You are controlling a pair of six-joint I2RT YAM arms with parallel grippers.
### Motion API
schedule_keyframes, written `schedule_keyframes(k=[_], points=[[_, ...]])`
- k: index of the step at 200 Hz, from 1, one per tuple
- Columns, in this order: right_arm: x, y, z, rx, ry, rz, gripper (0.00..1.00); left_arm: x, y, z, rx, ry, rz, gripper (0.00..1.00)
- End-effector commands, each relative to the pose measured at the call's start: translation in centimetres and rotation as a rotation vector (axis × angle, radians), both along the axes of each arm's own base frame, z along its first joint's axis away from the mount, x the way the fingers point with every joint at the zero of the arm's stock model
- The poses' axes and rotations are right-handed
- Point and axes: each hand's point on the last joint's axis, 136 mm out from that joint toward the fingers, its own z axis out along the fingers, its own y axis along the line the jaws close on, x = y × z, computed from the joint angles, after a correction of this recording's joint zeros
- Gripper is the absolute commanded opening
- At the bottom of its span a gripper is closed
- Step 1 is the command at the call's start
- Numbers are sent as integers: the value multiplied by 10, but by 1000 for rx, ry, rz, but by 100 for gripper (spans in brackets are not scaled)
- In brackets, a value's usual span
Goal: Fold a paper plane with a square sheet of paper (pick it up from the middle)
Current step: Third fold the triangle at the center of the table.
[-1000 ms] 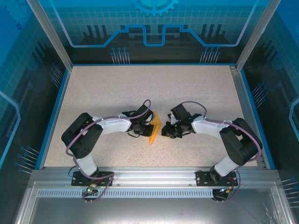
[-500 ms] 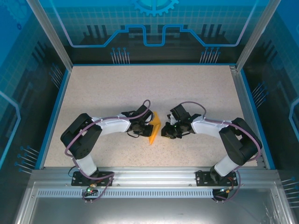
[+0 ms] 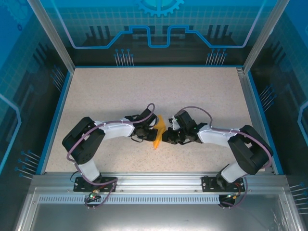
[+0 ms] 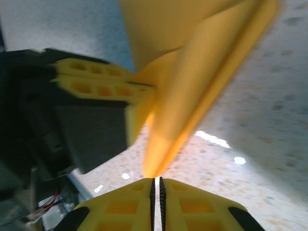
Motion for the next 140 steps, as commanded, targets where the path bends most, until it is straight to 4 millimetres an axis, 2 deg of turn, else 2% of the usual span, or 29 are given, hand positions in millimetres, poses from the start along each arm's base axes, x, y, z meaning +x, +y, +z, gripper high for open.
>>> schedule_keyframes(k=[1, 42, 140], points=[[-15, 27, 8, 110, 31, 78, 13, -4, 9, -11, 32, 32, 15, 10], [-25, 39, -6, 90, 64, 105, 11, -6, 10, -12, 31, 36, 16, 10], [-22, 40, -25, 84, 91, 88, 11, -7, 10, -14, 36, 46, 14, 10]])
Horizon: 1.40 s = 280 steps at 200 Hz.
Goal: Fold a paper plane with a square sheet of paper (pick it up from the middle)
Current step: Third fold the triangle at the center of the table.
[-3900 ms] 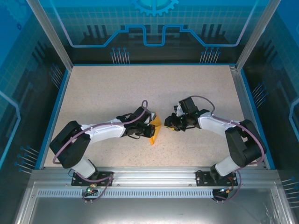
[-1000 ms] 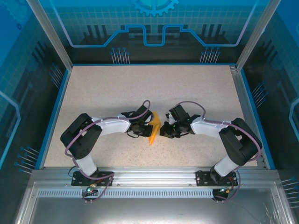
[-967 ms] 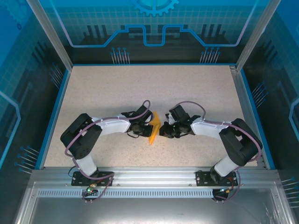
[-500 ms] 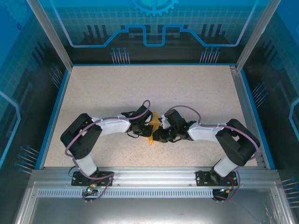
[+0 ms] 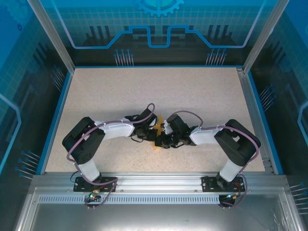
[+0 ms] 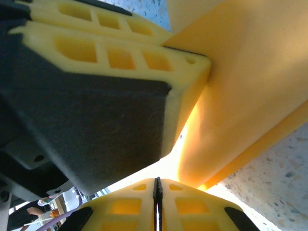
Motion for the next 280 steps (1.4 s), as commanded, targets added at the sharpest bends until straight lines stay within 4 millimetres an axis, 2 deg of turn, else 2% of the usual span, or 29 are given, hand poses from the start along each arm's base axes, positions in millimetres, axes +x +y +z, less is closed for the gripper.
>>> schedule_keyframes(k=[1, 27, 74, 110, 130, 158, 177, 201, 234, 280], points=[[-2, 3, -5, 13, 19, 9, 11, -7, 10, -14, 35, 46, 15, 10], [-3, 7, -10, 43, 27, 11, 11, -7, 11, -14, 38, 46, 14, 10], [-8, -6, -33, -18, 43, -10, 12, -9, 12, -19, 48, 54, 15, 10], [-13, -7, -44, -15, 85, -4, 12, -9, 14, -20, 55, 55, 15, 10], [-9, -13, -37, -24, 75, -26, 12, -10, 15, -20, 55, 54, 17, 10], [6, -18, -2, 31, -7, -45, 12, -10, 15, -18, 54, 52, 15, 10], [16, -29, 7, 26, -22, -73, 13, -9, 14, -18, 55, 51, 14, 10], [26, -34, 4, 19, -12, -92, 12, -9, 14, -18, 54, 49, 13, 10], [37, -24, 5, 59, -7, -88, 12, -8, 12, -19, 50, 55, 15, 10], [40, -21, 5, 54, -10, -90, 13, -10, 12, -19, 45, 61, 13, 10]])
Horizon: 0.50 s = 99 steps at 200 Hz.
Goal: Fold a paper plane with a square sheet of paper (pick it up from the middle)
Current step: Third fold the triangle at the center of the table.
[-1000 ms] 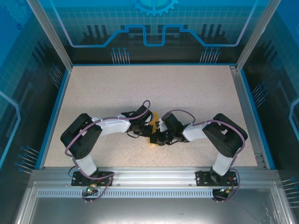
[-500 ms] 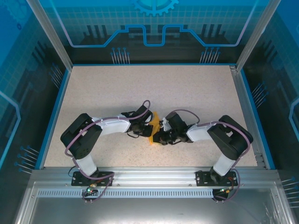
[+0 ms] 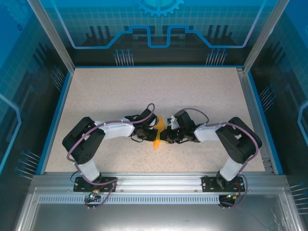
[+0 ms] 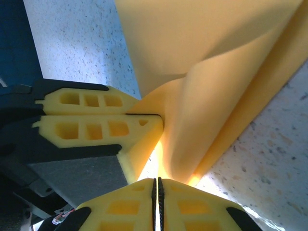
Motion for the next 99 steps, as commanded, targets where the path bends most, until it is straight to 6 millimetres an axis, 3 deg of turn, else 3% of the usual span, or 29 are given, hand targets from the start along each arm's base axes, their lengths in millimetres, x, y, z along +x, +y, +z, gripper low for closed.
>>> schedule_keyframes(k=[1, 75, 99], points=[[5, 5, 4, 10, -14, 12, 13, -9, 12, -18, 44, 58, 12, 10], [-2, -3, -33, -63, 52, 22, 12, -12, 15, -23, 58, 63, 9, 9], [0, -2, -24, -46, 43, 20, 13, -12, 16, -24, 65, 64, 10, 10]])
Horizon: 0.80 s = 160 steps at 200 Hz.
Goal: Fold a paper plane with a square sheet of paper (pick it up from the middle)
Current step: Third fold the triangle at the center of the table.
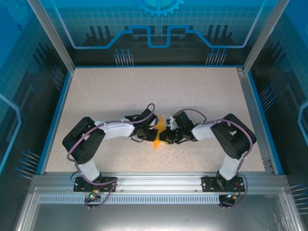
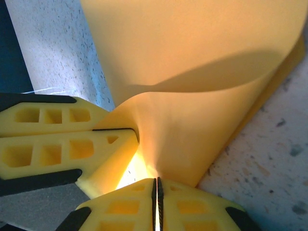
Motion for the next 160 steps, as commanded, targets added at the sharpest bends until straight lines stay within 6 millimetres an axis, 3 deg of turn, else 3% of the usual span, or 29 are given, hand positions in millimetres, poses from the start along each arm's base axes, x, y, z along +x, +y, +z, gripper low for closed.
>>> schedule_keyframes(k=[1, 23, 50, 95, 136, 160], points=[[-2, -2, -3, -14, 11, 9, 13, -12, 16, -24, 64, 63, 10, 10], [6, -5, 18, 1, -36, 4, 14, -11, 15, -24, 67, 64, 6, 9], [22, -15, 30, -3, -71, -12, 13, -10, 16, -23, 72, 63, 4, 9], [35, -12, 17, -30, -52, -8, 11, -10, 14, -22, 64, 63, 6, 9], [33, -20, -10, -105, -14, -20, 11, -12, 15, -23, 64, 66, 5, 9], [33, -24, -16, -144, -1, -18, 11, -14, 18, -24, 72, 67, 5, 9]])
